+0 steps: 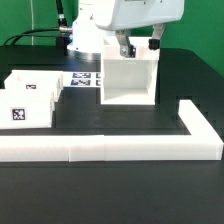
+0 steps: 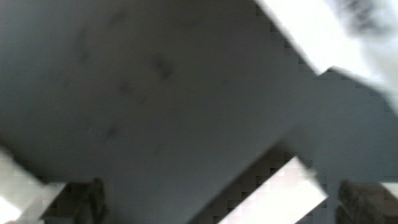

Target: Assemble drawer

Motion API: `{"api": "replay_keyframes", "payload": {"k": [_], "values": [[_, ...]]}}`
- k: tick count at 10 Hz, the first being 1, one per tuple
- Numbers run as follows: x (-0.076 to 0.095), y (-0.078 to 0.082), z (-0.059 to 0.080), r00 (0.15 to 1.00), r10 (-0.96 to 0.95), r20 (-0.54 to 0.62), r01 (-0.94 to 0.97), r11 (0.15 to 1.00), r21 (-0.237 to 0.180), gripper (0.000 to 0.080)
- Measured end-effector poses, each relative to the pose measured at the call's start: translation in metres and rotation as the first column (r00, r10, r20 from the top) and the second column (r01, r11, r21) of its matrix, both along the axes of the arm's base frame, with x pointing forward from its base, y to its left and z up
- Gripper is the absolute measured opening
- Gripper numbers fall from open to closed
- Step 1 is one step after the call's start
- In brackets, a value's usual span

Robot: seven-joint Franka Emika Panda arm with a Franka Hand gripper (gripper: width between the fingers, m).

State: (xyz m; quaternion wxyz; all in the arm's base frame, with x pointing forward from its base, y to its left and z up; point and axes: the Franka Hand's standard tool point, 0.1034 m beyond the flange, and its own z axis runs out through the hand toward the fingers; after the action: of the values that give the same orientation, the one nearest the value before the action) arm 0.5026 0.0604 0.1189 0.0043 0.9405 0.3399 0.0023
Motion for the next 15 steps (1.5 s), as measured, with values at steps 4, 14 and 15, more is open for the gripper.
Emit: {"api": "replay_keyframes", "payload": {"k": [4, 14, 15], "values": [[-0.018, 0.006, 0.004, 0.995, -0.096, -0.012, 0.096, 0.995, -0.007, 0.0650], [-0.079, 0.035, 0.003, 0.845, -0.535, -0.028, 0.534, 0.845, -0.041, 0.0650], [-0.079, 0.034, 0.003, 0.844, -0.535, -0.028, 0.534, 0.845, -0.041, 0.0650]]}}
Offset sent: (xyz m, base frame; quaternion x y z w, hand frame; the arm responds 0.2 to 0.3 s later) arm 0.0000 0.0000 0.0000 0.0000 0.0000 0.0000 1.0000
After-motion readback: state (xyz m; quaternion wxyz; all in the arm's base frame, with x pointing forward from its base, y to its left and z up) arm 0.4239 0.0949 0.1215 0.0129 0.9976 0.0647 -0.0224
